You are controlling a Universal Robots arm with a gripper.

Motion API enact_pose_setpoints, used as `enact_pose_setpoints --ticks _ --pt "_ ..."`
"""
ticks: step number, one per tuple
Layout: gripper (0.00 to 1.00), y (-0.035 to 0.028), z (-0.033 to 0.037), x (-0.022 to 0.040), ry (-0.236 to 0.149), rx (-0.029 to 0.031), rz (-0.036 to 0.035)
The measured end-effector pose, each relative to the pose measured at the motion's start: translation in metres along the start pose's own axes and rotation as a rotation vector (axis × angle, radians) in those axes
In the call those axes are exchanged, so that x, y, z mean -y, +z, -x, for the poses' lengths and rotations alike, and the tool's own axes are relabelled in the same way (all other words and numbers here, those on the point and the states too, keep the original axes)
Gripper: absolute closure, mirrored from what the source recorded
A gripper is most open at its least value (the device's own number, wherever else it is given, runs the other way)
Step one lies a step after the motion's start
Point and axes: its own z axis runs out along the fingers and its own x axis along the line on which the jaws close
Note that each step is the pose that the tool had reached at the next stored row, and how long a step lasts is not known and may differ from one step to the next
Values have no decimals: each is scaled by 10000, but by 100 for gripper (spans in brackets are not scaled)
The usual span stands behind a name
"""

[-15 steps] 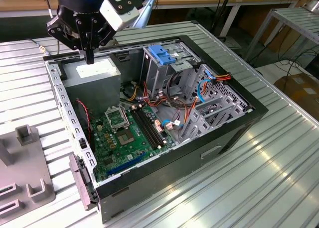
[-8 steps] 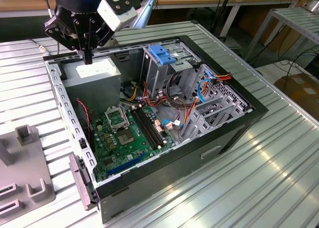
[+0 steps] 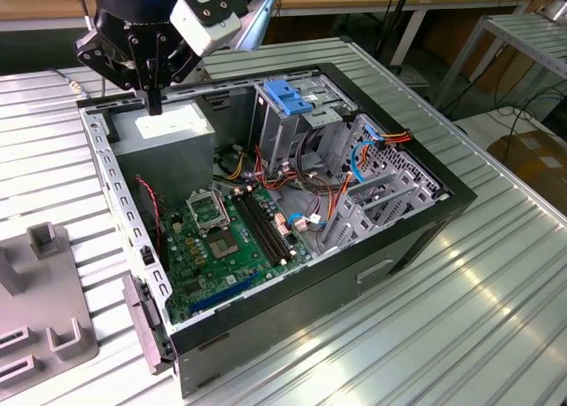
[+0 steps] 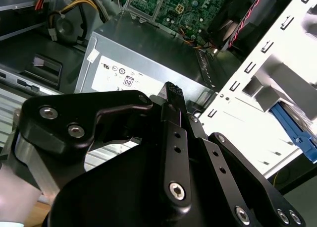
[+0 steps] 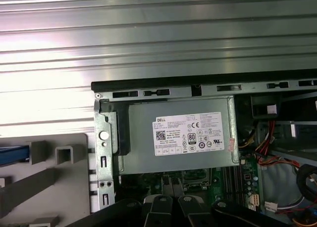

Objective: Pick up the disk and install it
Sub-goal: 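Reach for the disk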

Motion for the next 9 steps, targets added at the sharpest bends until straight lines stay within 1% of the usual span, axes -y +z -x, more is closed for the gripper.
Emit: enact_pose_setpoints --ticks 9 --pt "90 -1 -29 2 0 0 0"
